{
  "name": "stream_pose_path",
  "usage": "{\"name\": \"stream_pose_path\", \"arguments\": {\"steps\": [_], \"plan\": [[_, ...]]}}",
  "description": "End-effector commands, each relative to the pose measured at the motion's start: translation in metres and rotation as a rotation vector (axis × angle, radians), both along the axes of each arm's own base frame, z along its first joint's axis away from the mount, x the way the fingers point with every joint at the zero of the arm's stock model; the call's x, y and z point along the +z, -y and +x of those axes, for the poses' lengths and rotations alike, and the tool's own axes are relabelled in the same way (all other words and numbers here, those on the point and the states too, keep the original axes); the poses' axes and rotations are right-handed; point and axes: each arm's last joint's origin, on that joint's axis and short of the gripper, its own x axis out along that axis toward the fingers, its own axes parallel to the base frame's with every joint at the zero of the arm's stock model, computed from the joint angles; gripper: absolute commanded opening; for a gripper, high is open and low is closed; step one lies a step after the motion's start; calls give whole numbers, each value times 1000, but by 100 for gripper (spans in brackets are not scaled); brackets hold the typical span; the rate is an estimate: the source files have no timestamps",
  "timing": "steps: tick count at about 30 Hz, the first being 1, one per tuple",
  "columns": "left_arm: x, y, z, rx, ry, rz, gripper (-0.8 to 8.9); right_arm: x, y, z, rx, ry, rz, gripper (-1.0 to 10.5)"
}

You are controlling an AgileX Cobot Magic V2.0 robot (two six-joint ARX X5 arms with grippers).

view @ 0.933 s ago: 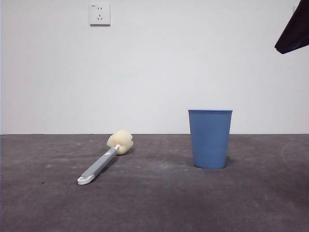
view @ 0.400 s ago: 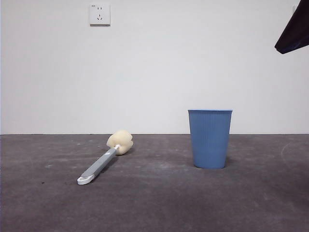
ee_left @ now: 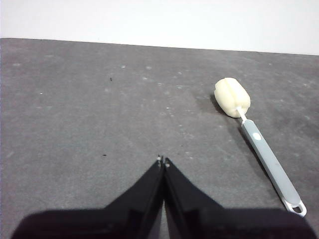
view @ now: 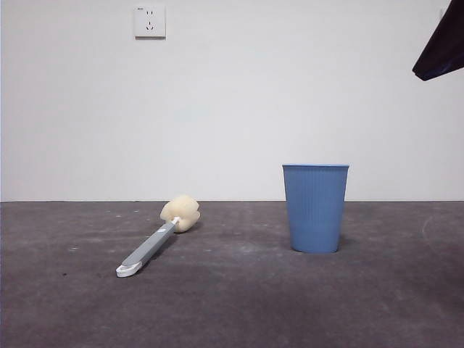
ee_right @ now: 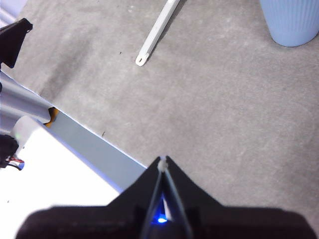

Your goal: Pick up the cup brush,pick up the cup,insert the brush into the cup,clean the cup,put the cup brush back,put the cup back to the fixed position on the table

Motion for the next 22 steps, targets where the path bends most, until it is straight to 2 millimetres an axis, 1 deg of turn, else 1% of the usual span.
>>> {"name": "stream_pose_path", "arguments": {"steps": [1, 3, 6, 8, 10, 15, 19, 22], "plan": [[-4, 0, 0, -5, -13, -3, -3, 4, 4, 0, 8, 133, -67, 0], [-4, 0, 0, -5, -13, -3, -3, 9, 10, 2, -37, 265, -111, 0], [-4, 0, 0, -5, -13, -3, -3, 15, 21, 5, -114, 427, -75, 0], [-4, 0, 0, -6, -13, -3, -3, 15, 31, 4, -191, 495, -61, 0], [-4, 0, 0, -5, -13, -3, -3, 10, 40, 4, -256, 556, -75, 0], [-4, 0, 0, -5, -13, -3, -3, -17, 59, -1, -396, 665, -118, 0], [-4, 0, 0, -5, -13, -3, -3, -43, 68, -6, -480, 736, -117, 0], [-4, 0, 0, -5, -13, -3, -3, -64, 71, -9, -520, 752, -115, 0]]}}
